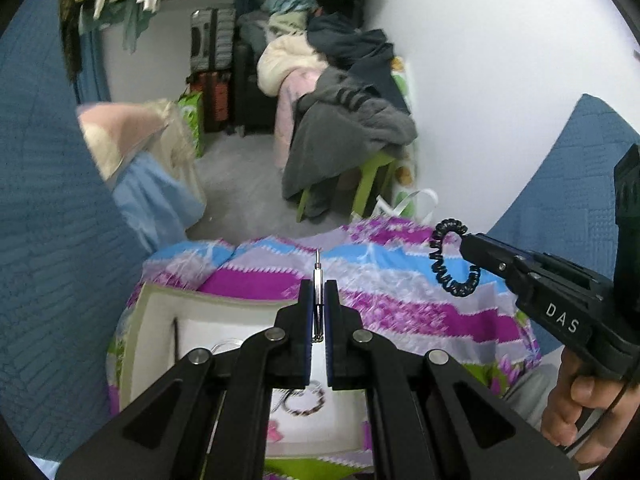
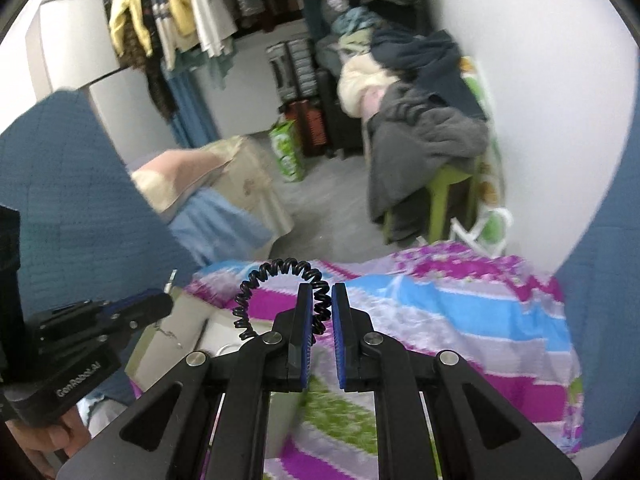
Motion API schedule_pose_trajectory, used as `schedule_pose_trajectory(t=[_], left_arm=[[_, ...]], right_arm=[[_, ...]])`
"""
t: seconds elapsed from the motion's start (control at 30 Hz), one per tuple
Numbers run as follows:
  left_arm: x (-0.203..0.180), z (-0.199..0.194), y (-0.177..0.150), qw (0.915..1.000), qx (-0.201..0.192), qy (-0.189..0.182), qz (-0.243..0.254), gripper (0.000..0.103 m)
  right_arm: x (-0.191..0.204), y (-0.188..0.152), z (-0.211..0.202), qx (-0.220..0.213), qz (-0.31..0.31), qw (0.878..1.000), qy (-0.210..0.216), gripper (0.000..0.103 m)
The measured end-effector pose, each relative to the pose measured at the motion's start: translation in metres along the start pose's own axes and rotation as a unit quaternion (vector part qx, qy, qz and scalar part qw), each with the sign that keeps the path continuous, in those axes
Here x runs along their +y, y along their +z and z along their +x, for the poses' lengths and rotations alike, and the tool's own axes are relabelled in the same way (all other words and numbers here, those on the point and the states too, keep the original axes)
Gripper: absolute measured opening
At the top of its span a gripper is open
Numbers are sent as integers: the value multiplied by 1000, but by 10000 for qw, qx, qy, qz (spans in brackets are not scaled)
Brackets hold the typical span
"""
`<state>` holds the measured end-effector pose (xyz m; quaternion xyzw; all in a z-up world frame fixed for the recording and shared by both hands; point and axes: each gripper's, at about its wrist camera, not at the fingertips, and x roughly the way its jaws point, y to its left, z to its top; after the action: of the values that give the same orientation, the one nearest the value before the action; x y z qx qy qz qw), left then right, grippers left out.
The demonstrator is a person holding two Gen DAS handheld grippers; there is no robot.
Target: Organize jewelry
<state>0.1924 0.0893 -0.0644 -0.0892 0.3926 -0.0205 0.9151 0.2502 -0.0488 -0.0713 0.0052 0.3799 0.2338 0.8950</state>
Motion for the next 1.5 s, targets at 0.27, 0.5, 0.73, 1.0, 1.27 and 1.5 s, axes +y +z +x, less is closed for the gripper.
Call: schedule_pose_trajectory(t=[0.27, 0.5, 0.73, 1.0, 1.27, 1.5], left_arm=[[46, 33, -41, 9979, 567, -14, -319, 4], [67, 60, -65, 9938, 940, -83, -584, 4], [70, 60, -62, 9935, 986, 8, -576, 5], [70, 29, -47, 9959, 684, 235, -544, 63], [58, -38, -18, 9988, 97, 280, -401, 80], [50, -90, -10, 9978, -387, 418, -340, 85]], right_arm=[[37, -42, 55, 761, -131, 9964, 355, 9], [43, -69, 91, 1295, -83, 9910, 324, 9], [39, -68, 91, 1339, 18, 9902, 390, 40], [35, -28, 39, 641, -7, 9974, 324, 69], [43, 14, -38, -289, -123, 9993, 195, 91], [54, 19, -94, -907, -113, 9956, 206, 103]])
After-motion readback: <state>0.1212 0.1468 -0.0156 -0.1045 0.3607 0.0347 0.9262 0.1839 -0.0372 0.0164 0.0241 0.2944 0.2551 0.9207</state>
